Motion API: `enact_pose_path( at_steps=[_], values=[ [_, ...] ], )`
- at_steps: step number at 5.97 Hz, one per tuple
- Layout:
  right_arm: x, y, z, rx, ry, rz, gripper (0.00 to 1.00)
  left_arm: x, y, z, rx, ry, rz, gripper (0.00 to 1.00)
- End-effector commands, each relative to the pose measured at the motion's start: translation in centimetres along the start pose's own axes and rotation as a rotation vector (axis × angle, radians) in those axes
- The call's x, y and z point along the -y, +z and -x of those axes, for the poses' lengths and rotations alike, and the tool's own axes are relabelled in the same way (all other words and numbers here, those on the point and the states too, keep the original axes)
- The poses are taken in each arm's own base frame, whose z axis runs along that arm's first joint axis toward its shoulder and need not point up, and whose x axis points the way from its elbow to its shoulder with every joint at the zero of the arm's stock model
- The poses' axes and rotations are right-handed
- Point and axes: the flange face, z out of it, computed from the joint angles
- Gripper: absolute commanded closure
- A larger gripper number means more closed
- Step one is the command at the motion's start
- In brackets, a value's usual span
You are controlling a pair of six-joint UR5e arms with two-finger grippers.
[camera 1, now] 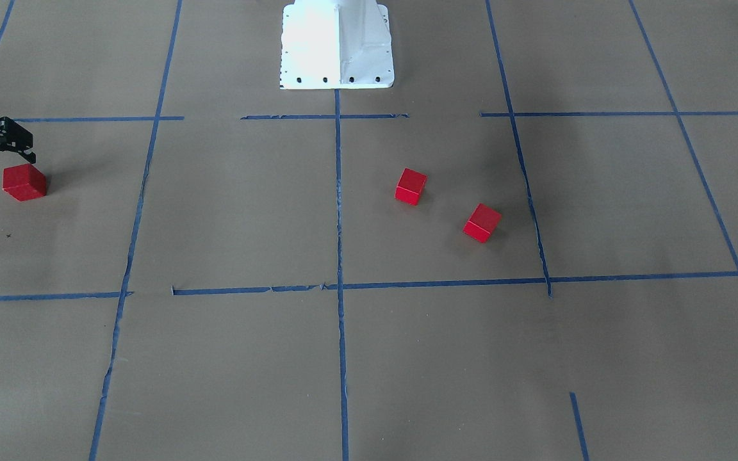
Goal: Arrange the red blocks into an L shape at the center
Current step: 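Lower the right gripper onto the lone red cube and grasp it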
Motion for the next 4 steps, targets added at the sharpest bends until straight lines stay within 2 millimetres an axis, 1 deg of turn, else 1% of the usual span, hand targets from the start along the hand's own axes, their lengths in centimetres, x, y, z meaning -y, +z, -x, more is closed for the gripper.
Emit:
enact_pose_path(
  at_steps=[1, 3, 4],
  values=[
    [-0.2, 1.2, -0.1, -0.013, -0.010, 0.019, 0.04, 0.0, 0.2, 0.3, -0.001, -0.005, 0.005, 0.00],
    [-0.4, 2.5, -0.4, -0.046, -0.019, 0.031, 0.05, 0.0, 0.1, 0.1, 0.000, -0.001, 0.001, 0.00],
    [0.1, 3.3, -0.5, -0.047, -0.017, 0.038, 0.06, 0.0, 0.0, 0.0, 0.000, 0.001, -0.001, 0.00]
  ],
)
